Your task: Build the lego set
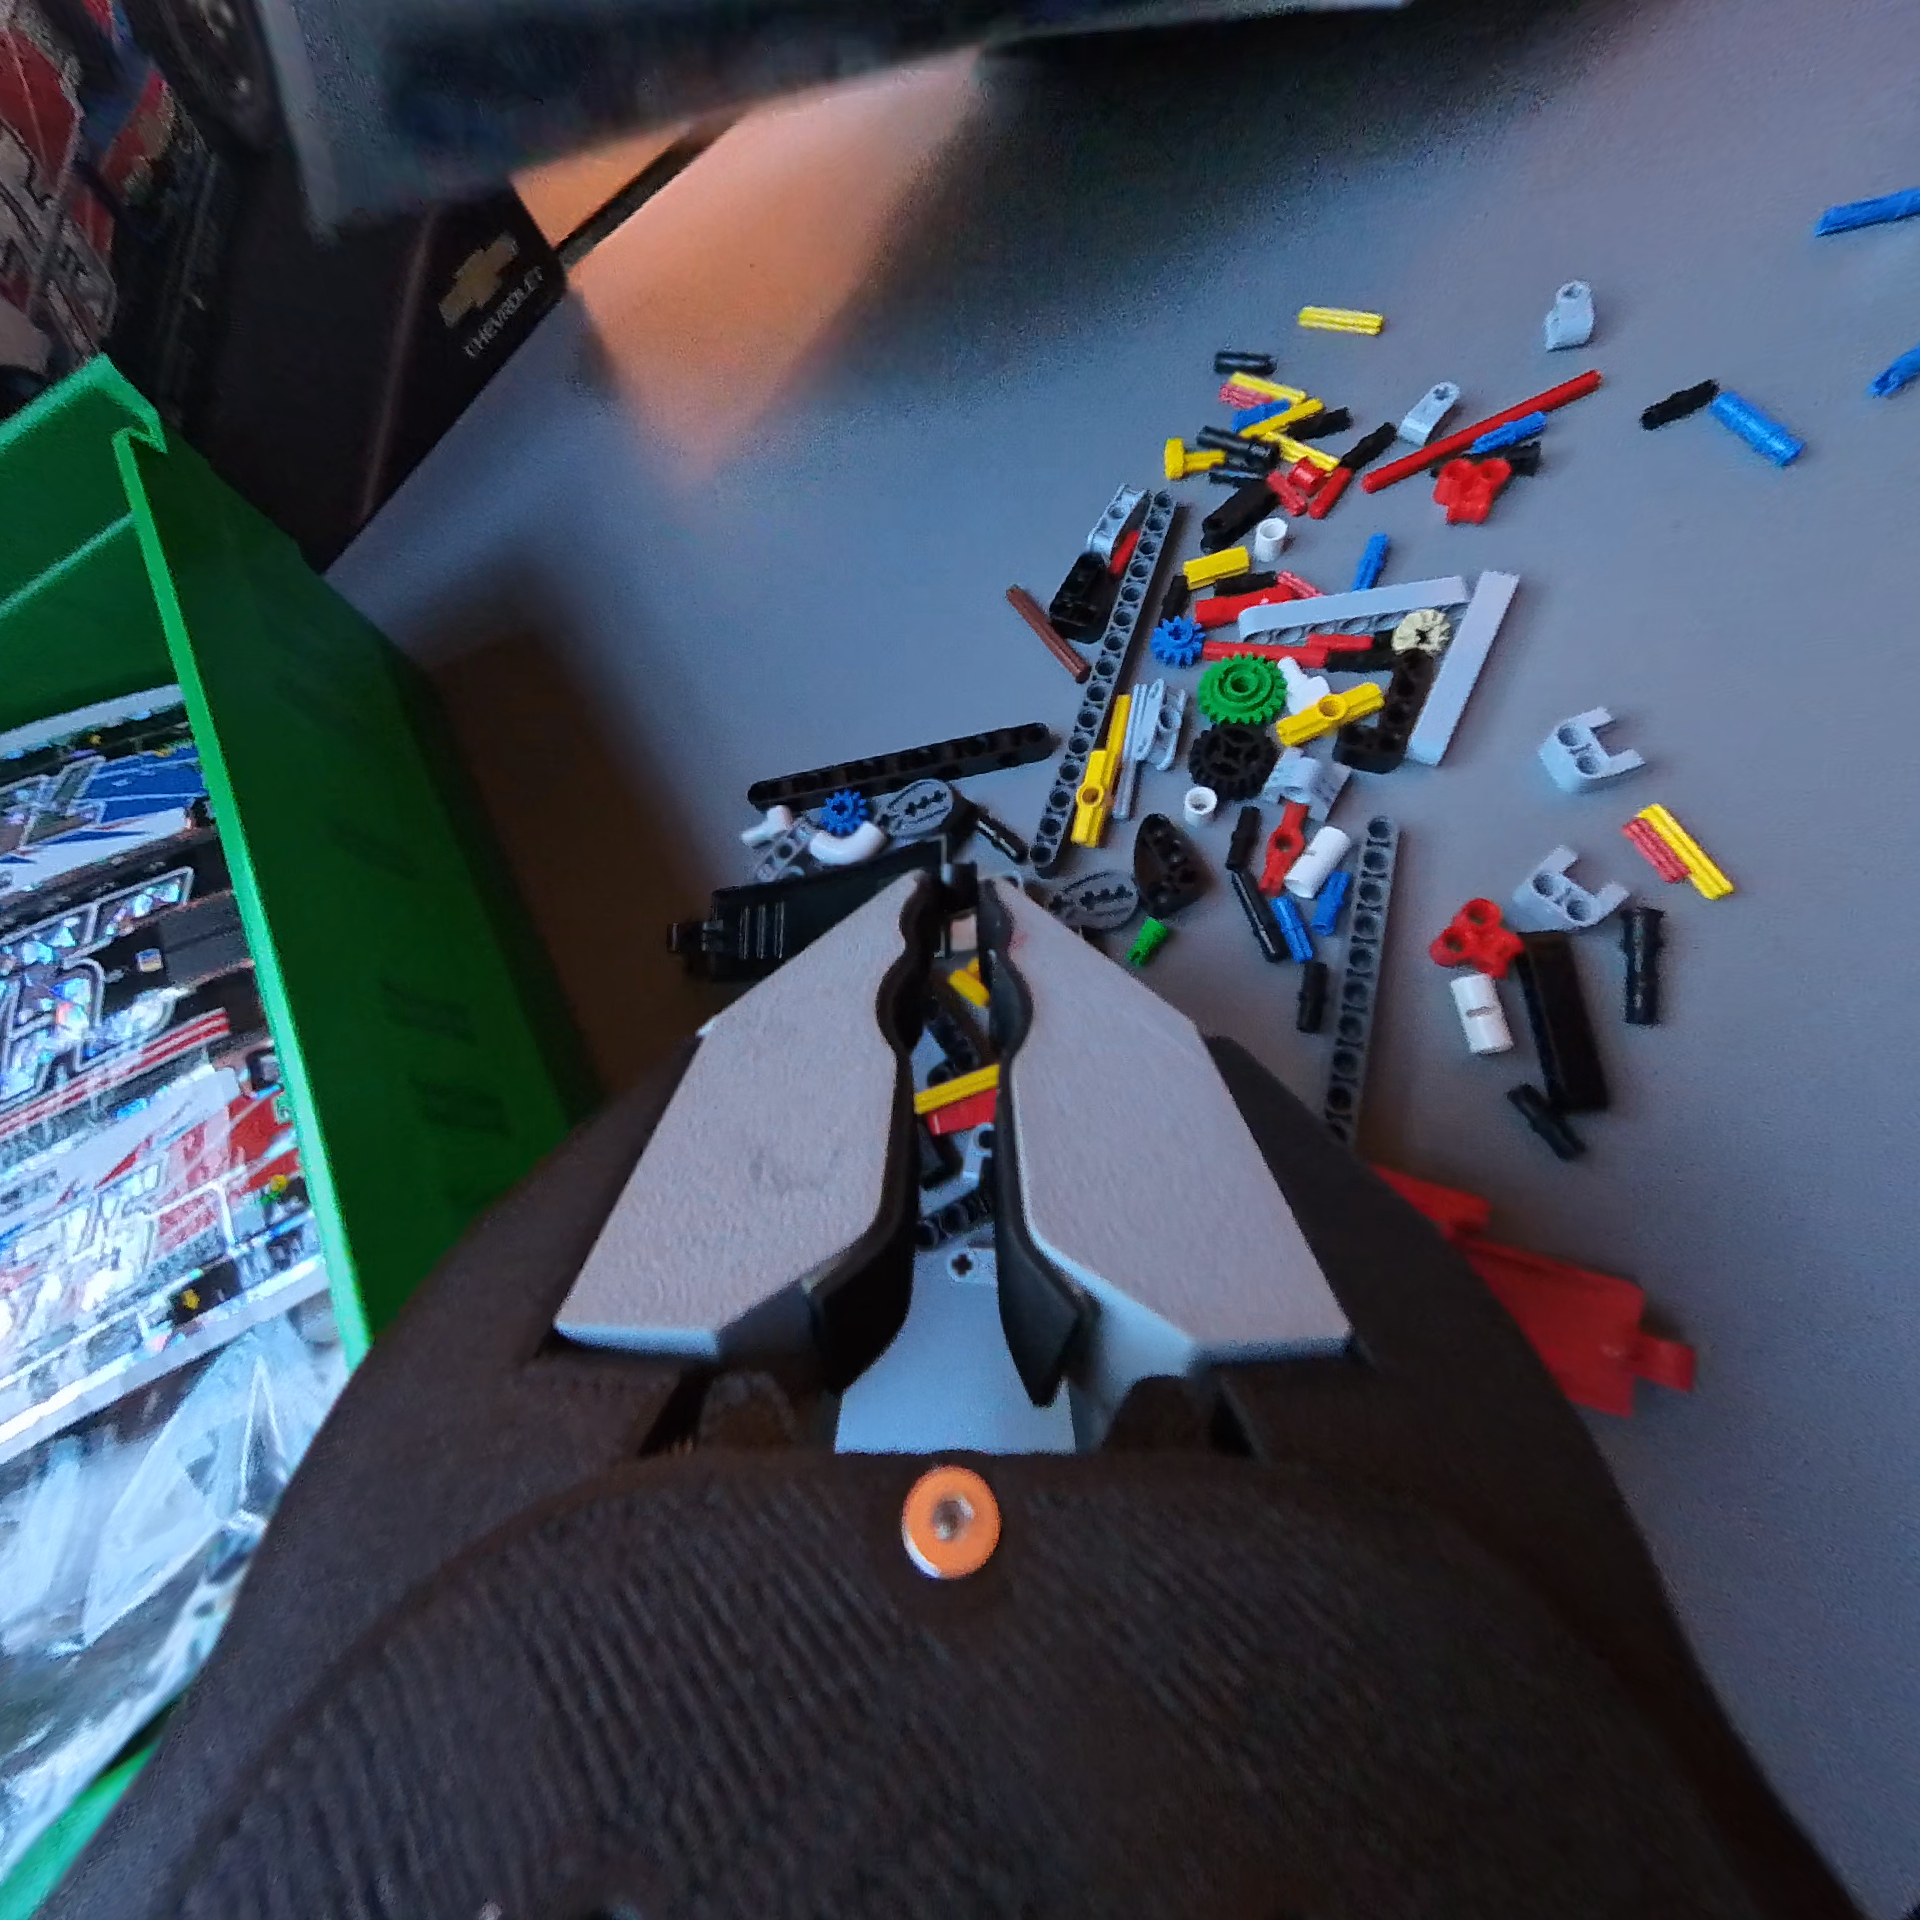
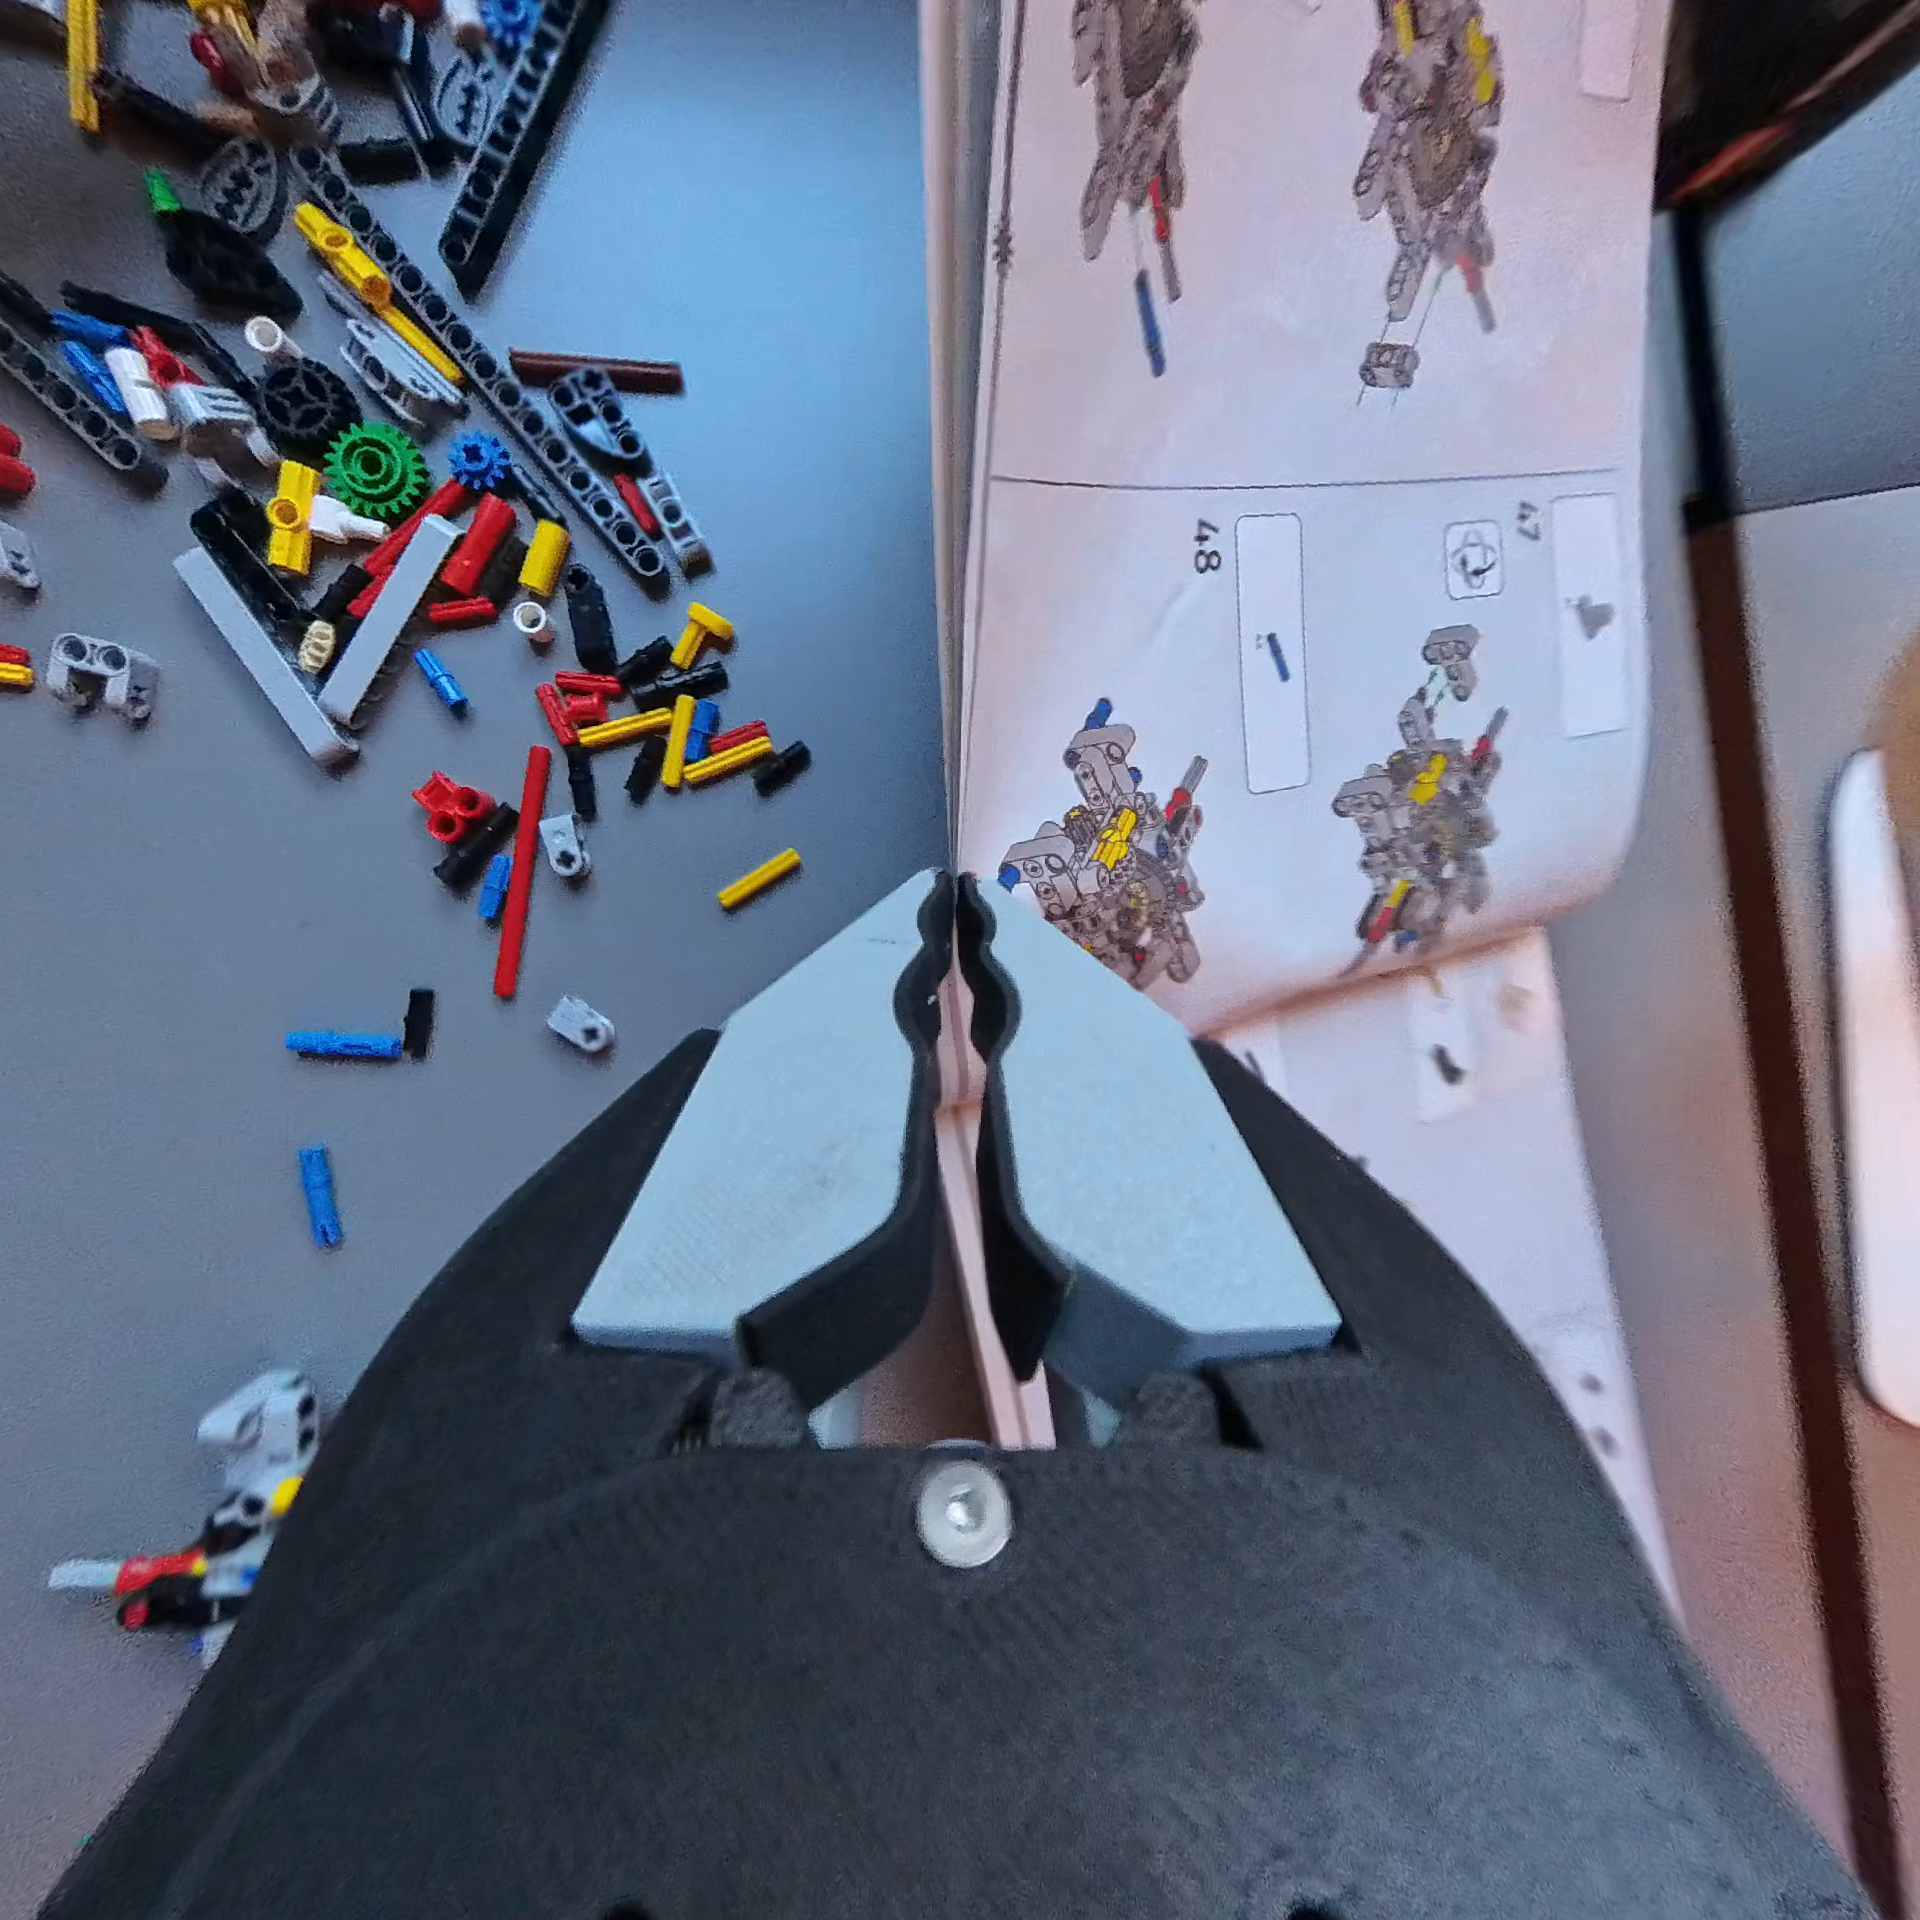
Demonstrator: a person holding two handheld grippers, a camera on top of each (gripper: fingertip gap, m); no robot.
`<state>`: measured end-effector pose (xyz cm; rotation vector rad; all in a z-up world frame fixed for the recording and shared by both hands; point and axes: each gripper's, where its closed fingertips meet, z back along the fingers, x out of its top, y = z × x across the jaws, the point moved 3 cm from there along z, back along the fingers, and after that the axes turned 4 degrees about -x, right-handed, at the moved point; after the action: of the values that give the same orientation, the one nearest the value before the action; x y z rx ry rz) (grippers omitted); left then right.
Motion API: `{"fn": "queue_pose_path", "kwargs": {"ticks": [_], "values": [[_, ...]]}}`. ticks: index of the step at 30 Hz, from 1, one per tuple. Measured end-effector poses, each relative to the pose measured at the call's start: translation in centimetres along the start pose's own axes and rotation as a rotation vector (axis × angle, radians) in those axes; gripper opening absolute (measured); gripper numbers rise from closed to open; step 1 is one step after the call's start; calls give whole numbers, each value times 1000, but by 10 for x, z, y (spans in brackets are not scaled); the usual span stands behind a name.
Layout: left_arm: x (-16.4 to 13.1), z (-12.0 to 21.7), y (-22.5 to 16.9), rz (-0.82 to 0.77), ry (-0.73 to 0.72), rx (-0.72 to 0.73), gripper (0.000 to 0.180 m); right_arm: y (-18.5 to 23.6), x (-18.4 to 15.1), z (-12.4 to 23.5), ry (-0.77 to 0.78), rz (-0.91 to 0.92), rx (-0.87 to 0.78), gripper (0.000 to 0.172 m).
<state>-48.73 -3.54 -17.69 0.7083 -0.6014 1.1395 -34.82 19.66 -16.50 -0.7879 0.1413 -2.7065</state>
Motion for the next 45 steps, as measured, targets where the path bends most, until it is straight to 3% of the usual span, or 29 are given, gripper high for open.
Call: {"fn": "queue_pose_path", "kwargs": {"ticks": [7, 11, 12, 14, 16, 20, 23, 26, 27, 28, 29, 32, 39, 45], "values": [[21, -7, 0, -52, 25, 34, 5, 8, -6, -38, -9, -28, 15, 0], [29, -31, -3, -24, 45, -22, 5, 12, -8, -51, 5, -97, 89, 2], [26, -39, -3, 28, 82, -35, 8, 16, -9, -53, -3, -112, 131, 0], [25, -45, -1, 96, 111, -13, 34, 28, -9, -50, -35, -148, 222, 3], [31, -33, 5, 91, 116, 72, 41, 35, -11, -41, -55, -172, 272, 17], [36, 26, 49, 74, 176, 383, 38, 45, -21, -8, -112, -149, 265, 18], [12, 42, 82, 161, 344, 437, 56, 51, -34, 18, -157, -140, 261, 17], [-18, 36, 97, 241, 493, 384, 53, 56, -50, 43, -209, -153, 266, 15], [-27, 33, 95, 257, 541, 345, 41, 57, -56, 51, -225, -157, 262, 14], [-34, 28, 91, 255, 574, 288, 15, 58, -62, 58, -239, -159, 256, 13], [-34, 26, 89, 268, 553, 260, 5, 59, -69, 65, -250, -163, 251, 12], [-44, 42, 86, 304, 570, 243, 2, 64, -93, 82, -264, -180, 250, 10], [-84, 123, 46, 311, 546, 156, 2, 79, -148, 104, -279, -210, 209, 7], [-114, 161, 9, 376, 566, 165, 2, 73, -171, 105, -286, -212, 137, 7]]}}
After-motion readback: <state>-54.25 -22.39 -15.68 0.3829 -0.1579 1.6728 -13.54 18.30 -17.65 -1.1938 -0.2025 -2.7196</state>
